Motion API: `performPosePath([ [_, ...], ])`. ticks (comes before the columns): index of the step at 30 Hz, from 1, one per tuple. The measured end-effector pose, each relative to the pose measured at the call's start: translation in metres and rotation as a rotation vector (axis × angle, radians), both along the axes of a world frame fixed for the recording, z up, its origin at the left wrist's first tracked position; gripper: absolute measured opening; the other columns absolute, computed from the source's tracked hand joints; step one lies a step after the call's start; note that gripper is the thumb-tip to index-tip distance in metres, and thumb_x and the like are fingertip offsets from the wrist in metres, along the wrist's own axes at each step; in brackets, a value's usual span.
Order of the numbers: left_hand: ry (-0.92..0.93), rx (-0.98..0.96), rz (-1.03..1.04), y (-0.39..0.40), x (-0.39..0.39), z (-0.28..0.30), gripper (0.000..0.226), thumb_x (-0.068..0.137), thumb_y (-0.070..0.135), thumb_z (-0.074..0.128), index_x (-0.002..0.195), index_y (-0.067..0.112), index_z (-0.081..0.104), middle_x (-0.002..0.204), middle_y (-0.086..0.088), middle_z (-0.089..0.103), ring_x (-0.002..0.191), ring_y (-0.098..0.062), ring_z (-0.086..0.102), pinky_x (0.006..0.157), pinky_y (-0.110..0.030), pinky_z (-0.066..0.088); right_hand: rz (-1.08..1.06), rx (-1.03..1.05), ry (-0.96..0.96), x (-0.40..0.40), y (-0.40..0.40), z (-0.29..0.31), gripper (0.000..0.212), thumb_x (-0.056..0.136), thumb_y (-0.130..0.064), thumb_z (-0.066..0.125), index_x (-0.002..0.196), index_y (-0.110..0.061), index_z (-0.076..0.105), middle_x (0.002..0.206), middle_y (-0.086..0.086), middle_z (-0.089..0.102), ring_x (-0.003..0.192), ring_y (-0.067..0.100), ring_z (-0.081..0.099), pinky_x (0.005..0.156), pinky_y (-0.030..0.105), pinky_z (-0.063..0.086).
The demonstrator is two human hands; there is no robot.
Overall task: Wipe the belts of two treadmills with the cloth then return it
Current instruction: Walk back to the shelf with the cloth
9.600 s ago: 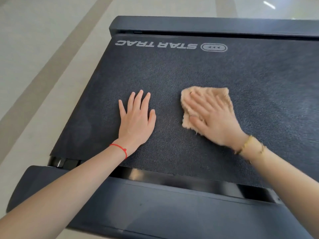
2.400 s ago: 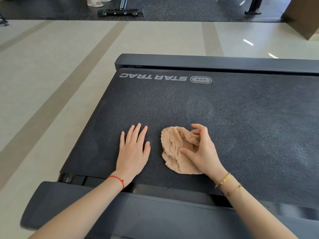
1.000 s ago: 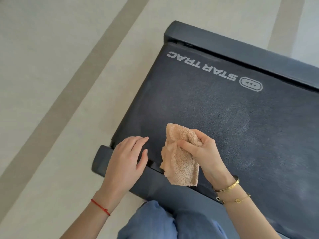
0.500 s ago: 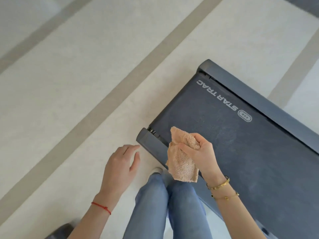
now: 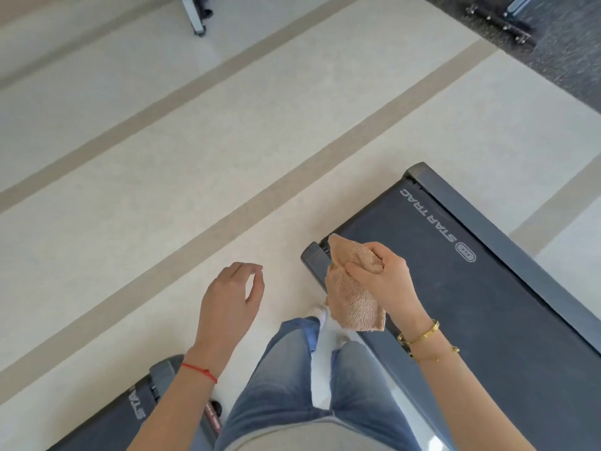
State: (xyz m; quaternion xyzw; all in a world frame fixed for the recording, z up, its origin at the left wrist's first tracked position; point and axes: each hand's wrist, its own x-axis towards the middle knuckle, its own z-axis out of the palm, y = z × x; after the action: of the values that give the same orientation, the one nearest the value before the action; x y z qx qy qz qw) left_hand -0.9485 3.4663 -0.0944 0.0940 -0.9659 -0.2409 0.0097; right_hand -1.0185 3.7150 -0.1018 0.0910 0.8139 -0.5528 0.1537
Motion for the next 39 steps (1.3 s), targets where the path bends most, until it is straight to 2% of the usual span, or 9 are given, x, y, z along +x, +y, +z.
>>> performPosePath([
  [4, 0.034, 0.060, 0.116, 0.009, 0.035, 0.025, 0.016, 0.096, 0.015, 0.057, 0.099, 0.011, 0.072, 0.098, 0.002, 0.070, 0.089, -0.019, 0.065, 0.073, -0.032, 0.051, 0.038, -0.041, 0.032, 0.024, 0.006, 0.024, 0.021, 0.083, -0.016, 0.076, 0.099, -0.027, 0.069, 0.089, -0.015, 0.069, 0.083, -0.006, 0.063, 0.064, 0.008, 0.046],
  [7, 0.068, 0.119, 0.224, 0.024, 0.067, 0.037, 0.017, 0.096, 0.016, 0.055, 0.097, 0.013, 0.072, 0.097, 0.003, 0.069, 0.087, -0.017, 0.064, 0.072, -0.032, 0.050, 0.096, -0.079, 0.038, 0.042, 0.016, 0.038, 0.020, 0.082, -0.017, 0.077, 0.097, -0.028, 0.068, 0.087, -0.014, 0.070, 0.081, -0.002, 0.064, 0.062, 0.010, 0.047],
  [17, 0.135, 0.200, 0.544, 0.058, 0.176, 0.048, 0.020, 0.097, 0.019, 0.053, 0.100, 0.014, 0.072, 0.097, 0.004, 0.069, 0.082, -0.013, 0.064, 0.073, -0.041, 0.056, 0.380, -0.128, 0.010, 0.078, 0.011, 0.053, 0.019, 0.081, -0.018, 0.078, 0.091, -0.030, 0.068, 0.089, -0.010, 0.071, 0.091, 0.014, 0.067, 0.083, 0.038, 0.055],
  [20, 0.148, 0.208, 0.646, 0.058, 0.196, 0.047, 0.022, 0.096, 0.021, 0.052, 0.100, 0.014, 0.073, 0.096, 0.005, 0.069, 0.081, -0.012, 0.065, 0.073, -0.042, 0.057, 0.466, -0.129, -0.007, 0.083, -0.005, 0.056, 0.018, 0.080, -0.017, 0.078, 0.090, -0.029, 0.069, 0.089, -0.008, 0.071, 0.092, 0.016, 0.067, 0.086, 0.042, 0.054],
  [24, 0.177, 0.211, 0.746, 0.049, 0.210, 0.049, 0.020, 0.095, 0.017, 0.054, 0.100, 0.011, 0.073, 0.089, 0.006, 0.066, 0.079, -0.013, 0.065, 0.072, -0.044, 0.058, 0.583, -0.152, -0.045, 0.086, -0.035, 0.058, 0.014, 0.081, -0.017, 0.077, 0.089, -0.025, 0.070, 0.087, -0.007, 0.072, 0.090, 0.015, 0.067, 0.084, 0.039, 0.053],
  [29, 0.203, 0.200, 0.878, 0.014, 0.221, 0.049, 0.021, 0.096, 0.016, 0.053, 0.102, 0.012, 0.073, 0.093, 0.004, 0.070, 0.079, -0.010, 0.065, 0.071, -0.042, 0.058, 0.705, -0.171, -0.056, 0.084, -0.097, 0.060, 0.014, 0.081, -0.014, 0.077, 0.090, -0.022, 0.070, 0.086, -0.006, 0.072, 0.082, 0.009, 0.068, 0.074, 0.031, 0.051],
  [32, 0.227, 0.190, 0.938, -0.021, 0.227, 0.050, 0.020, 0.096, 0.016, 0.054, 0.101, 0.011, 0.073, 0.090, 0.003, 0.069, 0.078, -0.011, 0.065, 0.071, -0.041, 0.058, 0.763, -0.182, -0.053, 0.084, -0.144, 0.058, 0.014, 0.081, -0.015, 0.077, 0.088, -0.024, 0.070, 0.085, -0.006, 0.072, 0.079, 0.007, 0.068, 0.070, 0.027, 0.051],
  [36, 0.244, 0.164, 0.979, -0.076, 0.234, 0.057, 0.020, 0.096, 0.014, 0.054, 0.102, 0.009, 0.072, 0.092, 0.000, 0.070, 0.077, -0.012, 0.064, 0.070, -0.039, 0.057, 0.839, -0.203, -0.043, 0.084, -0.212, 0.062, 0.013, 0.081, -0.016, 0.077, 0.088, -0.024, 0.070, 0.086, -0.004, 0.073, 0.084, 0.013, 0.069, 0.073, 0.032, 0.052],
  [39, 0.231, 0.147, 1.015, -0.120, 0.242, 0.066, 0.019, 0.096, 0.015, 0.054, 0.102, 0.012, 0.072, 0.089, 0.002, 0.069, 0.078, -0.013, 0.065, 0.071, -0.039, 0.057, 0.879, -0.236, -0.035, 0.086, -0.266, 0.067, 0.014, 0.080, -0.015, 0.078, 0.088, -0.023, 0.070, 0.086, -0.003, 0.073, 0.082, 0.011, 0.068, 0.071, 0.027, 0.051],
])
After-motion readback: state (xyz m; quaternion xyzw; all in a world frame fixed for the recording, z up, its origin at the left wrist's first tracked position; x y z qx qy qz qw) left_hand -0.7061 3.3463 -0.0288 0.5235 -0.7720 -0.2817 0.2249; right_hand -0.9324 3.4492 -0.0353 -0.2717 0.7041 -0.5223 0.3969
